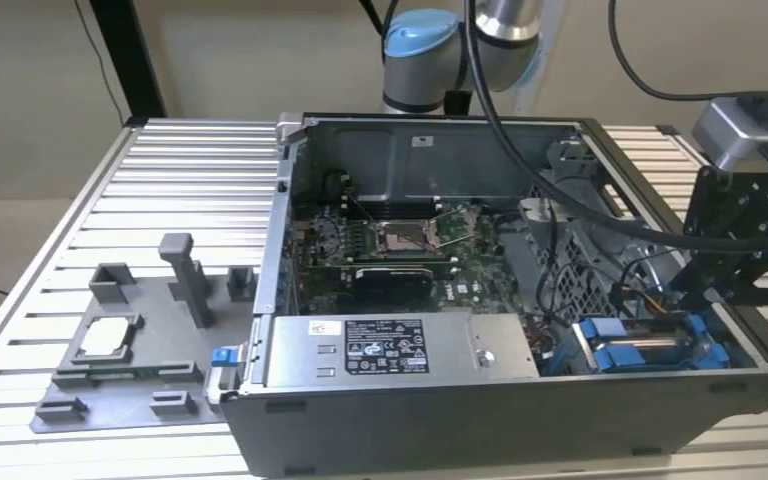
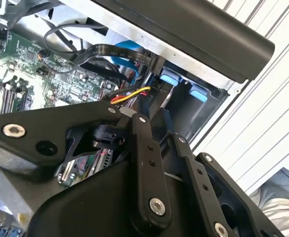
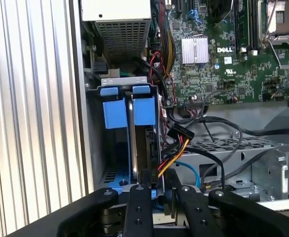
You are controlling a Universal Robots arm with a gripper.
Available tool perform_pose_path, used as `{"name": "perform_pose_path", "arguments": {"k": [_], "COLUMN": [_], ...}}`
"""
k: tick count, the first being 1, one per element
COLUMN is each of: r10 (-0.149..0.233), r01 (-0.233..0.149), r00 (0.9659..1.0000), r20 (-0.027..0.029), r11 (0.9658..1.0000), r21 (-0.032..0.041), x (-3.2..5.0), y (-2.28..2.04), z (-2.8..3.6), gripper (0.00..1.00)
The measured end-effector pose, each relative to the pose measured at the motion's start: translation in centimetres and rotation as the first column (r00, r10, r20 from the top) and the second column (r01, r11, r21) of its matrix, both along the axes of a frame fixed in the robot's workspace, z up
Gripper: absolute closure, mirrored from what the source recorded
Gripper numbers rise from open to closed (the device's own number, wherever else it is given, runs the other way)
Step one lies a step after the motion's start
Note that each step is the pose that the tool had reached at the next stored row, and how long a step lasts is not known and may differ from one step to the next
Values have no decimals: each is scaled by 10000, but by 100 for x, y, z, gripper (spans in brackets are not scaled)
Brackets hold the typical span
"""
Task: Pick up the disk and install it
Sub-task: 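Insert the first disk wire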
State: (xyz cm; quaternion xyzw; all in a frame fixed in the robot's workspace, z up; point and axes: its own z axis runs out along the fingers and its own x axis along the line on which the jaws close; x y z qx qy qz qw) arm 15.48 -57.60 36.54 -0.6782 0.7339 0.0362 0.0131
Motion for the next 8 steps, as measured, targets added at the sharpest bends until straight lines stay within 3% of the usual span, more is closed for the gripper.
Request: {"name": "perform_pose_path", "arguments": {"k": [8], "r10": [-1], "r01": [1], "r00": [10000], "r20": [39], "r11": [10000], "r21": [-3], "x": [-1], "y": [0], "z": [2], "gripper": [0]}}
